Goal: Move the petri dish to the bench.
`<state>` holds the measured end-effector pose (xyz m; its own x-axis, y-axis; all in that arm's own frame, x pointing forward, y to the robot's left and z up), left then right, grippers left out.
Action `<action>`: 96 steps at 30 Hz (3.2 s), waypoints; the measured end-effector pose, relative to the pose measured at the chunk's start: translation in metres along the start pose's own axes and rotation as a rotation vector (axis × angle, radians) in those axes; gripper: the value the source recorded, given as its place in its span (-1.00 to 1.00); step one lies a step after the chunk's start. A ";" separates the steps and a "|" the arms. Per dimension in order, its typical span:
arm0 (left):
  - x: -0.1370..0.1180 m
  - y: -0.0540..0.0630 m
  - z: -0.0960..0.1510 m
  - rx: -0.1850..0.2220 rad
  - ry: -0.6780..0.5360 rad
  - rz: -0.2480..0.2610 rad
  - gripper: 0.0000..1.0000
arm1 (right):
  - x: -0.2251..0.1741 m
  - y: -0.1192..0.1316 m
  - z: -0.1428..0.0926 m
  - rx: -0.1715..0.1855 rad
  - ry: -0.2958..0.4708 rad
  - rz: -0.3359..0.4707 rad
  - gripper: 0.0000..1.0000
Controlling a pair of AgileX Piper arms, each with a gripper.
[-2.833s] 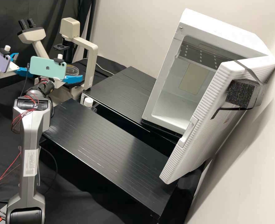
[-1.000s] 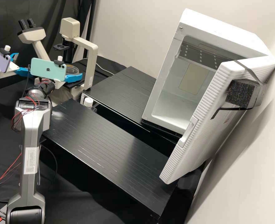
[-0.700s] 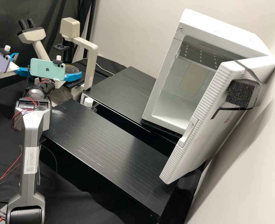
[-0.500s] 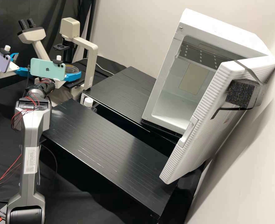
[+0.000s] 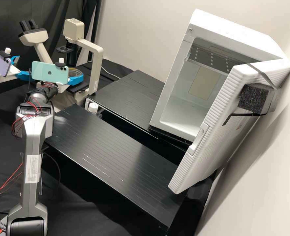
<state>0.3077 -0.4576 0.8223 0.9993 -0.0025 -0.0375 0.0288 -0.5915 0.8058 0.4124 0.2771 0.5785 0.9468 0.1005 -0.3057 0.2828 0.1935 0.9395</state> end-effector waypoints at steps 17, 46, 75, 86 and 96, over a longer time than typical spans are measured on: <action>0.000 0.000 0.000 0.000 0.000 0.000 1.00 | 0.000 0.000 0.000 -0.006 -0.003 -0.003 -1.00; 0.000 0.000 0.000 0.000 0.000 0.000 1.00 | -0.057 0.027 0.010 0.033 0.125 0.013 -1.00; 0.000 0.000 0.000 0.000 0.000 0.000 1.00 | -0.236 0.090 0.093 0.064 0.180 0.284 -1.00; 0.000 0.000 0.000 0.000 0.000 0.000 1.00 | -0.311 0.103 0.134 0.053 0.172 0.424 -1.00; 0.000 0.000 0.000 0.000 0.000 0.000 1.00 | -0.351 0.089 0.180 0.033 0.059 0.404 -1.00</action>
<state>0.3077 -0.4576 0.8223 0.9993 -0.0025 -0.0375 0.0288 -0.5915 0.8058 0.1329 0.0839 0.7975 0.9725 0.2183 0.0810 -0.1039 0.0956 0.9900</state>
